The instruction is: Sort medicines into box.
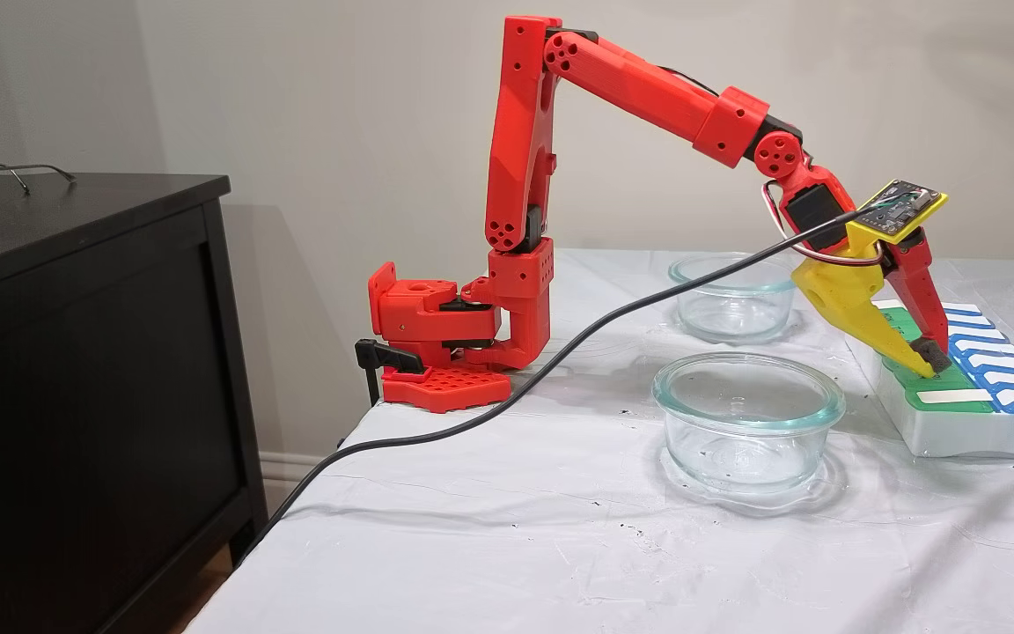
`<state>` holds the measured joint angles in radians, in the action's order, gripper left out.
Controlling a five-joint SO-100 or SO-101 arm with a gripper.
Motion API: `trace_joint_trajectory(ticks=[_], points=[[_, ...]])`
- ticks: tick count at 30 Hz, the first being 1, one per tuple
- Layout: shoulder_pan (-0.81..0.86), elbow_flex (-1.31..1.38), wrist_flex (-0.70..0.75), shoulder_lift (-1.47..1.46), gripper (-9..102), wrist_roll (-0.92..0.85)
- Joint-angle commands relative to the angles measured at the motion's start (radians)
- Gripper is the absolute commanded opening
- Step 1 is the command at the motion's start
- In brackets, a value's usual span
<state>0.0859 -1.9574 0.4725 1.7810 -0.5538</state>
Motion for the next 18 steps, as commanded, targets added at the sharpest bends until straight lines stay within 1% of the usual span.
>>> trace_joint_trajectory(ticks=[1, 11, 18], points=[[-0.003, 0.058, 0.037, -0.014, 0, -0.011], [-0.008, 0.064, 0.127, -0.044, 0, -0.023], [-0.023, 0.064, 0.153, -0.049, 0, -0.023]])
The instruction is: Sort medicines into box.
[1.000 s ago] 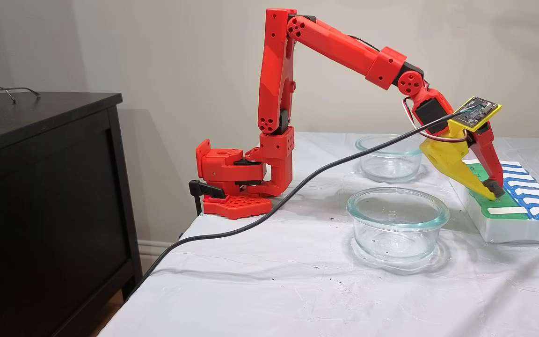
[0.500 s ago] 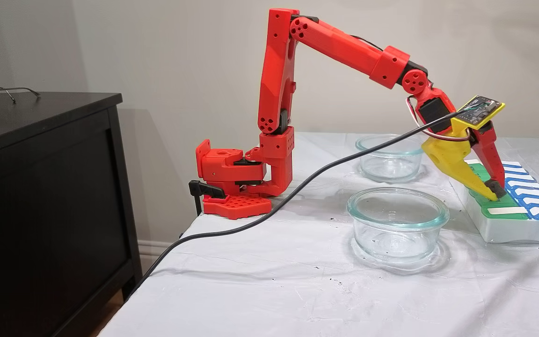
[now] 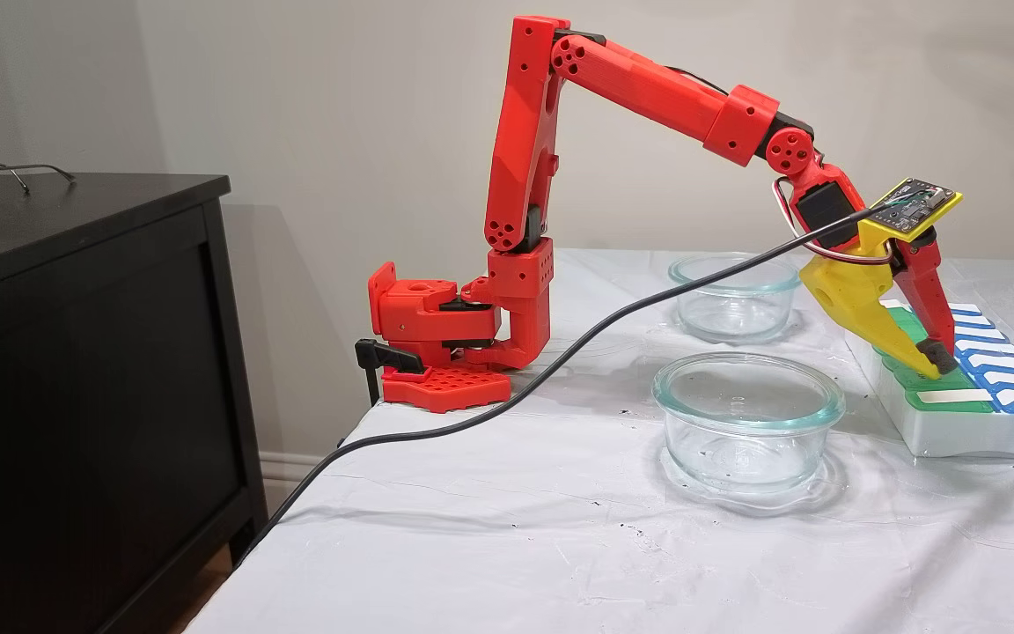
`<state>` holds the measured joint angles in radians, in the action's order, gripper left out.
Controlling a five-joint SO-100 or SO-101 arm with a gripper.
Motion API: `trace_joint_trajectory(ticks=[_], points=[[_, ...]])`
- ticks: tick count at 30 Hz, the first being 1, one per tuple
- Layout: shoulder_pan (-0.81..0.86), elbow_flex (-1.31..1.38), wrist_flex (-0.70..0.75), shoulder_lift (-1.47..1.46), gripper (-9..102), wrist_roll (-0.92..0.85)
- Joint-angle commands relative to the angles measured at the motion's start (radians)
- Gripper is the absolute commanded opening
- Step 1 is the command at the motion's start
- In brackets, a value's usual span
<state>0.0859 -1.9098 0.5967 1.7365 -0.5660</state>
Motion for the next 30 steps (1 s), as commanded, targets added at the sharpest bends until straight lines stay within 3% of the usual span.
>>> trace_joint_trajectory(ticks=[1, 13, 19, 22, 30], points=[[-0.023, 0.023, 0.038, -0.009, 0, -0.012], [-0.032, 0.1, 0.187, -0.075, 0, -0.046], [-0.032, 0.098, 0.186, -0.052, 0, -0.044], [-0.029, 0.084, 0.141, 0.021, 0, -0.043], [-0.009, -0.219, -0.149, 0.422, 0, 0.009]])
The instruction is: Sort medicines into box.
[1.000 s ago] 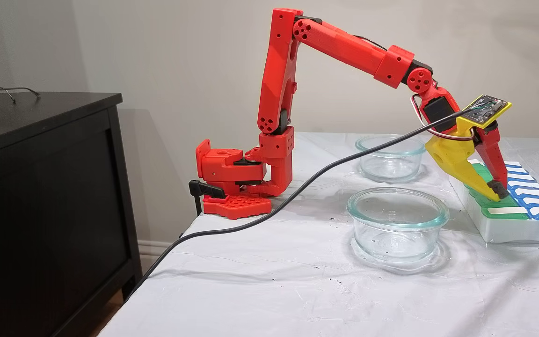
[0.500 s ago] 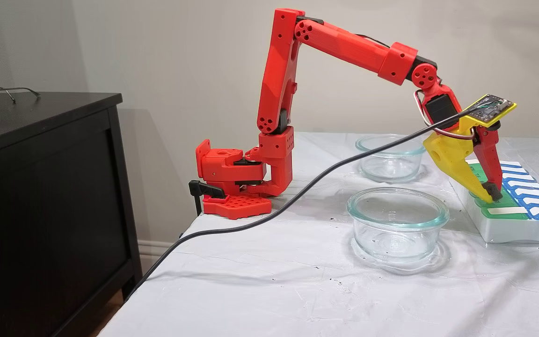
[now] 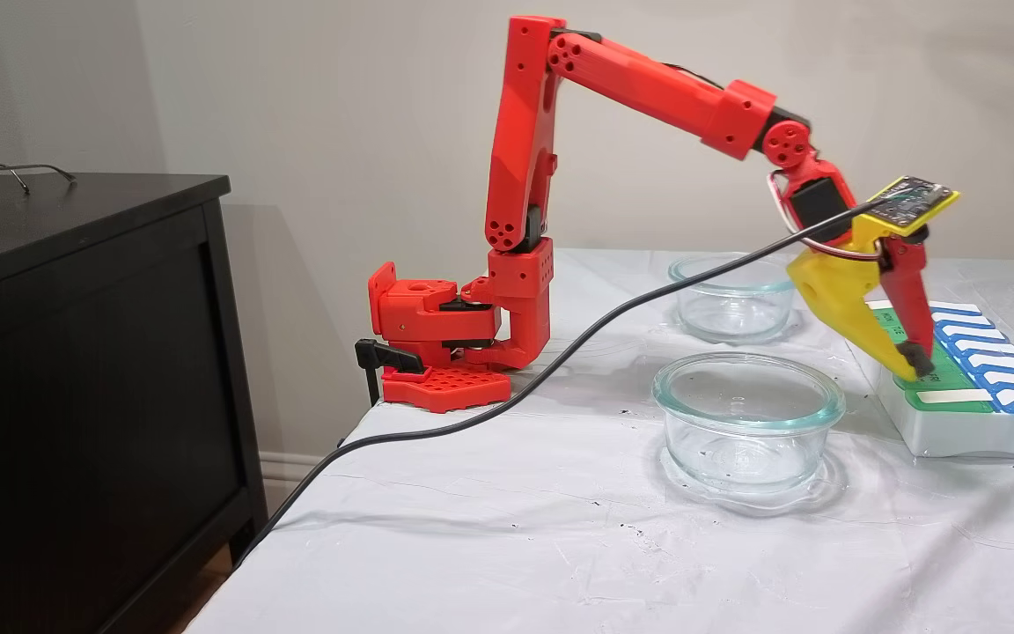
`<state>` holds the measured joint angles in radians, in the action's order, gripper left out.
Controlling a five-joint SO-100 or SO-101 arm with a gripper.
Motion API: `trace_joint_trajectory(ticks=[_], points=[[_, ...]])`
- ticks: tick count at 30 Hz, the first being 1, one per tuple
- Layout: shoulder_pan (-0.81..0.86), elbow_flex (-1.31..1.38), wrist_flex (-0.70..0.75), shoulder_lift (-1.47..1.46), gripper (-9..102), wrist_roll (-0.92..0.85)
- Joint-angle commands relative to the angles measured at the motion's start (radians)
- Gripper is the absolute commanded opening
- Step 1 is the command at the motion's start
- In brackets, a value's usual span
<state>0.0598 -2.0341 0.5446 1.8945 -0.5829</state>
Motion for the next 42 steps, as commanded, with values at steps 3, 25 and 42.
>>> trace_joint_trajectory(ticks=[3, 25, 42], points=[[0.005, -0.252, -0.127, 0.431, 0, 0.04], [-0.173, -1.015, 0.365, 1.31, 0, -0.043], [-0.16, -0.956, 0.597, 1.31, 0, -0.023]])
